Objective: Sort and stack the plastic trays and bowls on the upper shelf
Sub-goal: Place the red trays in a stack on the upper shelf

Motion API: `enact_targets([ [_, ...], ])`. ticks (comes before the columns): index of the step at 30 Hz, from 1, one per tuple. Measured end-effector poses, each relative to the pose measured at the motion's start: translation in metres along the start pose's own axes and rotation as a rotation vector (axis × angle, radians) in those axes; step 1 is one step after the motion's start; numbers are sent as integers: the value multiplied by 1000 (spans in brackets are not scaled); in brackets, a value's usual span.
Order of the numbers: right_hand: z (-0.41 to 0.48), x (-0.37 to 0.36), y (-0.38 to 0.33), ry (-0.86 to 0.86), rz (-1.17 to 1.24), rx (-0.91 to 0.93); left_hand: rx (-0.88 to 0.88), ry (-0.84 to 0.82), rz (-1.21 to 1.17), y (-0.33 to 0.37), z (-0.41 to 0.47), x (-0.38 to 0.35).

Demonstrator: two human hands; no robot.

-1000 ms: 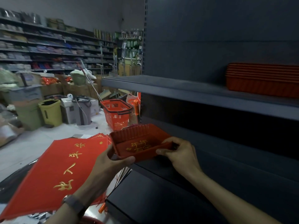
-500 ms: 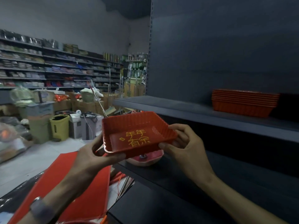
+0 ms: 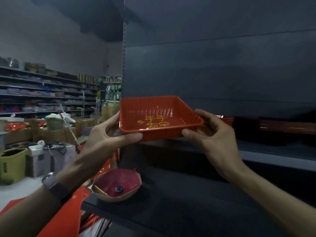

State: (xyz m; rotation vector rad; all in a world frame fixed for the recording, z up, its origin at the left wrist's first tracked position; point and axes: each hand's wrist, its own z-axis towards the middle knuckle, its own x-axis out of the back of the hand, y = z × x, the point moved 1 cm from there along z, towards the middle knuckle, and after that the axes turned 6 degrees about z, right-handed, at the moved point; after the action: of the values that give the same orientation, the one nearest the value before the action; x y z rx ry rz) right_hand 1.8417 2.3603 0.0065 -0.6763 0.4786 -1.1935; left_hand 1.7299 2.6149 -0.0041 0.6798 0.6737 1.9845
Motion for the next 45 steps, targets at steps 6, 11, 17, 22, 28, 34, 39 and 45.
enact_targets([
  [6, 36, 44, -7, 153, -41, 60, -60, -33, -155, -11, 68, -47],
  [11, 64, 74, 3, 229, -109, 91, -124, 27, -216, -32, 119, -93],
  [17, 95, 98, 36, 303, -239, 91, -101, -112, -194, -58, 161, -144],
  [22, 113, 104, 62, 357, -293, 76, -106, -184, -108, -68, 189, -170],
  [28, 120, 104, 79, 356, -320, 35, -103, -224, -8, -91, 206, -181],
  [34, 124, 106, 89, 263, -300, -37, -62, -161, -42, -115, 210, -191],
  [39, 130, 106, 101, 204, -313, -121, 56, -139, -87, -121, 214, -194],
  [45, 131, 113, 105, 220, -313, -125, 115, -158, -89, -124, 219, -201],
])
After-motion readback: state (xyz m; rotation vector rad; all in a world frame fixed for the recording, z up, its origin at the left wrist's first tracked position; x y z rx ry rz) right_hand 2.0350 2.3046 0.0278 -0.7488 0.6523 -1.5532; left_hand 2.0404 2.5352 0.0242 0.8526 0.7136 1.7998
